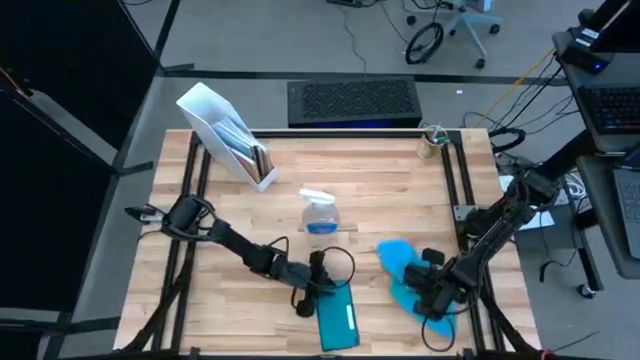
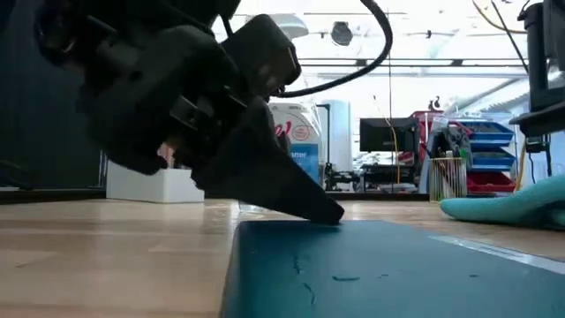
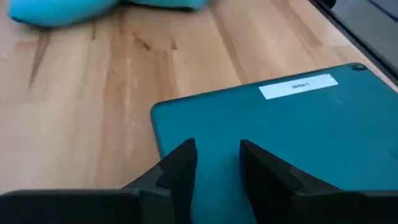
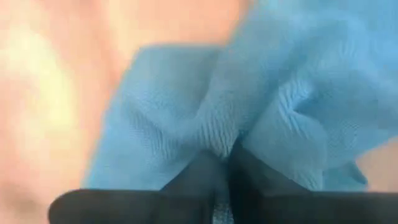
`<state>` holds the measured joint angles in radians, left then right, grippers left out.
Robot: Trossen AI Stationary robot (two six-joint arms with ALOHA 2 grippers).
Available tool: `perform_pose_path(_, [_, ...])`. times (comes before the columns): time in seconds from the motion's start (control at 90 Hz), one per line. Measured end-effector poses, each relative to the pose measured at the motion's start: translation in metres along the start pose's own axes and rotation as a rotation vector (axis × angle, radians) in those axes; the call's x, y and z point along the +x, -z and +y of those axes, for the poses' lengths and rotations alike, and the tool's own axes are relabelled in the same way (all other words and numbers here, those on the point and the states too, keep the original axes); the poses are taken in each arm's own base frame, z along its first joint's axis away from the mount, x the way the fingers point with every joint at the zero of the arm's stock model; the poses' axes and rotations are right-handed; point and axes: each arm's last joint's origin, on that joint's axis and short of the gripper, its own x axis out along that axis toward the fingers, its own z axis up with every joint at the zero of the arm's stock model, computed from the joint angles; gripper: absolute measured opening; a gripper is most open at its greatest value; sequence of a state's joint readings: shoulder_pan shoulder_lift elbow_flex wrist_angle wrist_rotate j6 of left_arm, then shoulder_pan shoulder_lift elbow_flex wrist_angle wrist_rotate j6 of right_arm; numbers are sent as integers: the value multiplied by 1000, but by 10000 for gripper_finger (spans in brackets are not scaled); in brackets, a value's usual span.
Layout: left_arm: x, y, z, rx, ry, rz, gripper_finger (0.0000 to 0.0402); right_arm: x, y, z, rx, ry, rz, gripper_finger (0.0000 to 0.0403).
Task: Apply microfiber cloth
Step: Wipe the back of the blue tablet with the blue microfiber cloth
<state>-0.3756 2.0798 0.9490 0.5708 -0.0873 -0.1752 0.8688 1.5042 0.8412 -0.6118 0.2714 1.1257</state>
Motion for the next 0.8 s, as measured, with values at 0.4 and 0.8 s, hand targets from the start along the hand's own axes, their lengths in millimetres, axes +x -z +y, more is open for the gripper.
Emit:
perform_pose_path(0.4, [3, -2, 10, -7, -38, -11, 114, 32, -84, 68, -405, 27, -434, 0])
perform_pose_path(0.8, [4, -4, 31, -40, -97, -9, 114, 120, -128, 56, -430, 168, -376, 0])
